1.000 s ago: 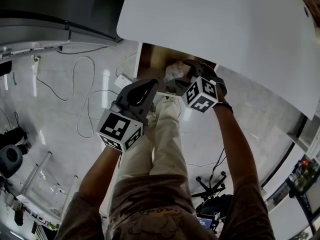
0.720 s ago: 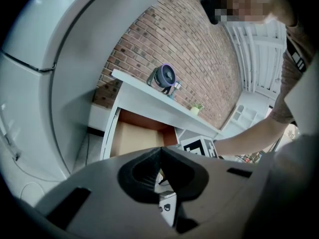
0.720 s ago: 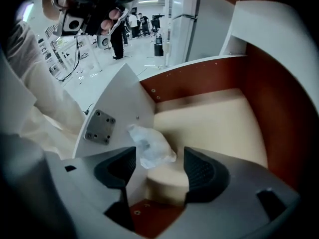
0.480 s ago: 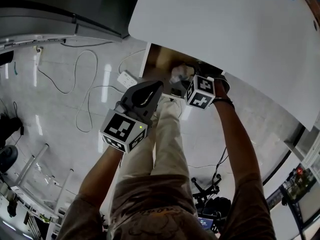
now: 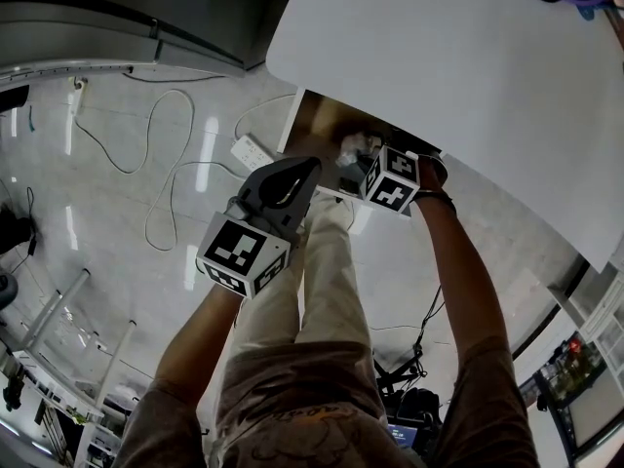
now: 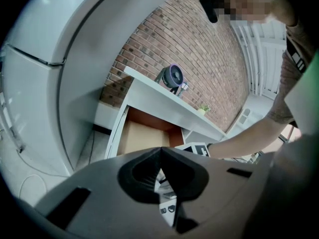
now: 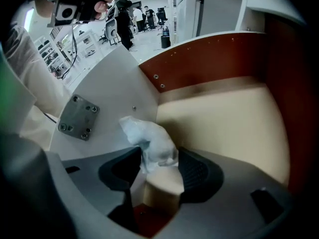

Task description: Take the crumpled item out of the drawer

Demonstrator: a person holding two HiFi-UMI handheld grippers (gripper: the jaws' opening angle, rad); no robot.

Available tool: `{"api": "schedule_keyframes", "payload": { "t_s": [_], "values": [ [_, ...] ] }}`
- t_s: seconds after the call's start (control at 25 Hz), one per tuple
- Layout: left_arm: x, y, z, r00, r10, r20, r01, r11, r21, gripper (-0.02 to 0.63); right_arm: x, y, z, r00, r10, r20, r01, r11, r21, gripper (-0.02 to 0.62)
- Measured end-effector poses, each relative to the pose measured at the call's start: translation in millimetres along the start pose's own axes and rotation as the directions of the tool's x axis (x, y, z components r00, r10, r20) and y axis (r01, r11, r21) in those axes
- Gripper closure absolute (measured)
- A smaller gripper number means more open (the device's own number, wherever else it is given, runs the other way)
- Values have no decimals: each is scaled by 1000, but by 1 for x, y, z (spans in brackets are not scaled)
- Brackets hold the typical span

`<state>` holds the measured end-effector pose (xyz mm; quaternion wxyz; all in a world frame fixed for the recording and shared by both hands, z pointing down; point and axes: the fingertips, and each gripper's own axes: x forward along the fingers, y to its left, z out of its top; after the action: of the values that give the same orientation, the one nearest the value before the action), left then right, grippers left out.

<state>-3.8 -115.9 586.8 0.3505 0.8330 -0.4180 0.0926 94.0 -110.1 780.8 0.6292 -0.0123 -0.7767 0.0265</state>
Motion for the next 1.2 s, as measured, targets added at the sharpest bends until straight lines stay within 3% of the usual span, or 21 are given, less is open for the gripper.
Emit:
{"api": "schedule_keyframes", "payload": {
  "t_s": [0.28,0.64,1.2],
  "values": [
    [-1,6,6,1000,16,14,-16,1000,-3,598,3,-5,2,1000,-6,9,5,1000,26,402],
    [-13,9,10,1000,23,20,-23,1000,1,600,-23,-16,19,993,-91,80,80,988,130,463],
    [-70,-32,86,997,-4,79,-1,998,64,598,-156,2,56,959,-223,175,196,968,155,492]
  ]
}}
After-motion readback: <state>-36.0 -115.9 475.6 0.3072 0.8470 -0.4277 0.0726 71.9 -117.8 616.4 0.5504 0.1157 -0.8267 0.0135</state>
